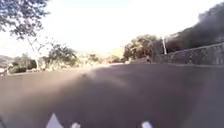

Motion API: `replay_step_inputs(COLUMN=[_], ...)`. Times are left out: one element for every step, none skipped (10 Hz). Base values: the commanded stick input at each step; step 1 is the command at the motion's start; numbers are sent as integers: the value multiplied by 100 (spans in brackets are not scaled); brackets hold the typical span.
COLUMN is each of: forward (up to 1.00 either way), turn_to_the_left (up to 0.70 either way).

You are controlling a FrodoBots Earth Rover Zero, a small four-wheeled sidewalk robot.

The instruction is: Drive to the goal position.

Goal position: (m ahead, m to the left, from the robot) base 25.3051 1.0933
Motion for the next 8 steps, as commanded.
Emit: replay_step_inputs(forward=[85, 85, 85, 85, 85, 85, 85, 85], turn_to_the_left=[-34, -34, -34, -34, -34, -34, -34, -31])
